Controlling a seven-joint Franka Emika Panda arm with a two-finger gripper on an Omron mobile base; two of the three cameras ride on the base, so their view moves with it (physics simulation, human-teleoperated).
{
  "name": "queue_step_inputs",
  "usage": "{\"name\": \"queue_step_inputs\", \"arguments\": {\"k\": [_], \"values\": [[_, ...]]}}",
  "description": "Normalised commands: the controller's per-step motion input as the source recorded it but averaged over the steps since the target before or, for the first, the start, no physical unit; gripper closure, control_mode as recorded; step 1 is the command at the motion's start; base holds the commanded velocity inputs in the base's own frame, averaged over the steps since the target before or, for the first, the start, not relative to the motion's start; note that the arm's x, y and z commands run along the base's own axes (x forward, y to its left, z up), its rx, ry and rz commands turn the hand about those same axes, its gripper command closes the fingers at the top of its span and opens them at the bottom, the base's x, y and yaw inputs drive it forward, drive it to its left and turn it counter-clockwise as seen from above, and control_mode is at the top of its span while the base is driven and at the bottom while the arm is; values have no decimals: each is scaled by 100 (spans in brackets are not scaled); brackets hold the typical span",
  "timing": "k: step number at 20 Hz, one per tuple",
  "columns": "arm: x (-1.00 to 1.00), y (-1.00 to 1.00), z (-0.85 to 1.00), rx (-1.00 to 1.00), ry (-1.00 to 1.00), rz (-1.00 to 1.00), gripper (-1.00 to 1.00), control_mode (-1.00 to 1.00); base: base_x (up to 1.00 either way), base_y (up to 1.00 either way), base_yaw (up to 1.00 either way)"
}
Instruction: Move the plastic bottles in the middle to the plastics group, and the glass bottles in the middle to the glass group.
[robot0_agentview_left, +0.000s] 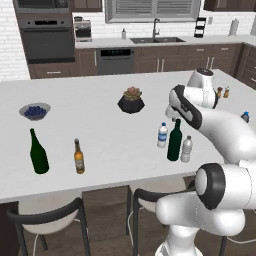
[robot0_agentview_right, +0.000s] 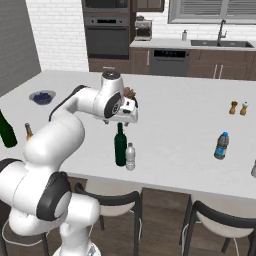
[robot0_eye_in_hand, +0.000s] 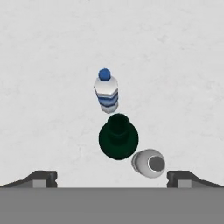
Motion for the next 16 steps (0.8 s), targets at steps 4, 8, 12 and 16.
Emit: {"name": "queue_step_inputs", "arguments": {"k": [4, 8, 12, 16], "values": [[10, 0, 0, -2, 0, -7, -100, -100, 0, 0, 0], [0, 0, -4, -2, 0, -9, -100, -100, 0, 0, 0], [0, 0, -16, -2, 0, -10, -100, -100, 0, 0, 0], [0, 0, -34, -1, 0, -6, -100, -100, 0, 0, 0]]}}
